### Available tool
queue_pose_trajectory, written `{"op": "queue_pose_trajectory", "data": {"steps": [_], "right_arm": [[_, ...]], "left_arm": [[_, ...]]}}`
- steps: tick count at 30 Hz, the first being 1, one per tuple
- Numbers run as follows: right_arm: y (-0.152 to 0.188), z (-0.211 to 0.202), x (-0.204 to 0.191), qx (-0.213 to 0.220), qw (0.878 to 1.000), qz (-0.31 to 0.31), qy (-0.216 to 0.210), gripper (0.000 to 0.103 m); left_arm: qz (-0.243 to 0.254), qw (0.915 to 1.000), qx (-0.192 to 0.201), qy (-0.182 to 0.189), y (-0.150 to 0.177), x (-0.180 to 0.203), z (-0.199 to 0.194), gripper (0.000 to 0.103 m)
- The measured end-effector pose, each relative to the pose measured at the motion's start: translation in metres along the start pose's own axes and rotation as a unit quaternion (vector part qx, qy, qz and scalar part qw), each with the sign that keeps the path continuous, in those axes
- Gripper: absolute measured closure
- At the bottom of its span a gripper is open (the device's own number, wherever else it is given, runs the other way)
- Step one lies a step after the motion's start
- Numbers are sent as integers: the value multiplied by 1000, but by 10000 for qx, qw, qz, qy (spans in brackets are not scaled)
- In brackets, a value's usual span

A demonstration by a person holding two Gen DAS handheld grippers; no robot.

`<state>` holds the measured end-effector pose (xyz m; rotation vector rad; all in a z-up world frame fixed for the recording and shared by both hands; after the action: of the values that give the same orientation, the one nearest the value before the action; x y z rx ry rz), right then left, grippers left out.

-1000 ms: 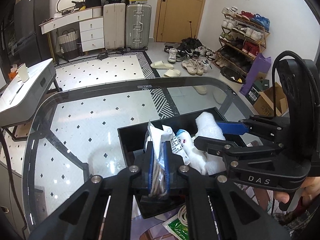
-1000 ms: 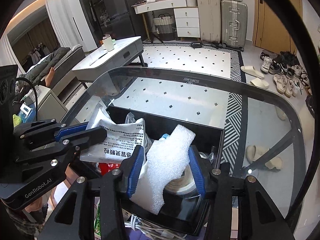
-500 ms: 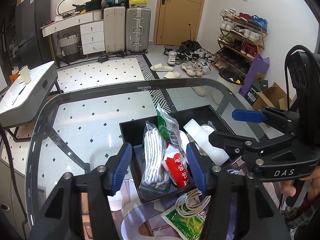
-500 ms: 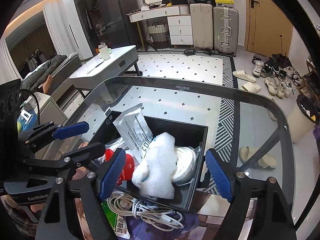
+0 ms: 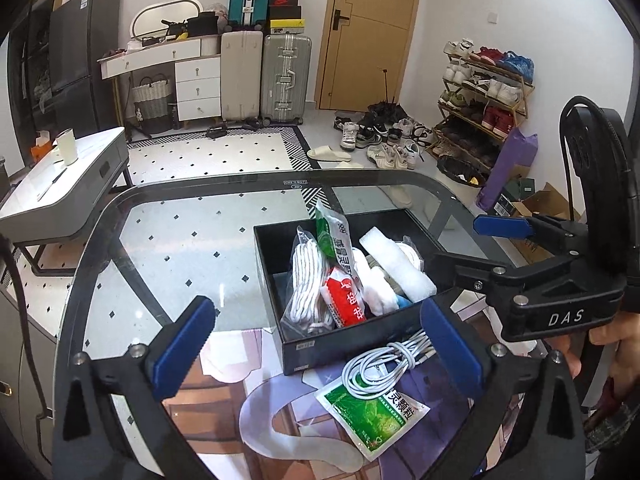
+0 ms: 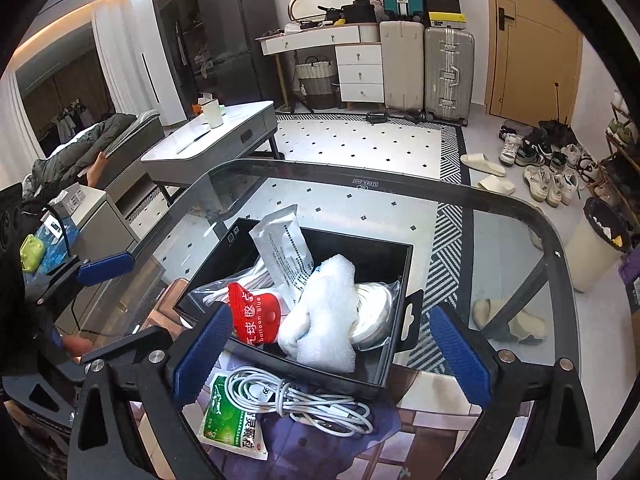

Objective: Organize soft objects
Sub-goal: 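Withdraw both tools from the box toward the green sachet and white cable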

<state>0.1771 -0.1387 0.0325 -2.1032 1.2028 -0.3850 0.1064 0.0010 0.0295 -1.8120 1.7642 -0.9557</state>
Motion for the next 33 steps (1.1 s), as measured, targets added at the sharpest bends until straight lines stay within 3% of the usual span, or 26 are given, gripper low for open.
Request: {"op": "queue_pose_trajectory", "data": {"steps": [10, 14, 33], "right_arm": [[12, -19, -19, 212, 9997, -102, 30, 2], [16, -18, -24, 136, 9998, -135, 77, 2], [43, -24, -33, -92, 9997, -190, 113, 2]], "left_arm": [[-12, 10000, -26, -35, 26, -3, -8, 0], [155, 9994, -37, -317, 35, -2, -9, 0], [65, 9993, -280, -244, 73, 13, -2, 0]]}}
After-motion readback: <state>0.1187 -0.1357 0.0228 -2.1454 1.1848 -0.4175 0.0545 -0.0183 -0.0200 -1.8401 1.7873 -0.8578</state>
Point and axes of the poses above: each gripper's, at about its wrist camera, not at the fingertips, and z roughly the way its jaws point, x to its right, y to its underside, the point moved 2 cm from there along z, roughly the way its jaws point, and after that the axes turned 3 degrees about -z, right-handed, at the moved point
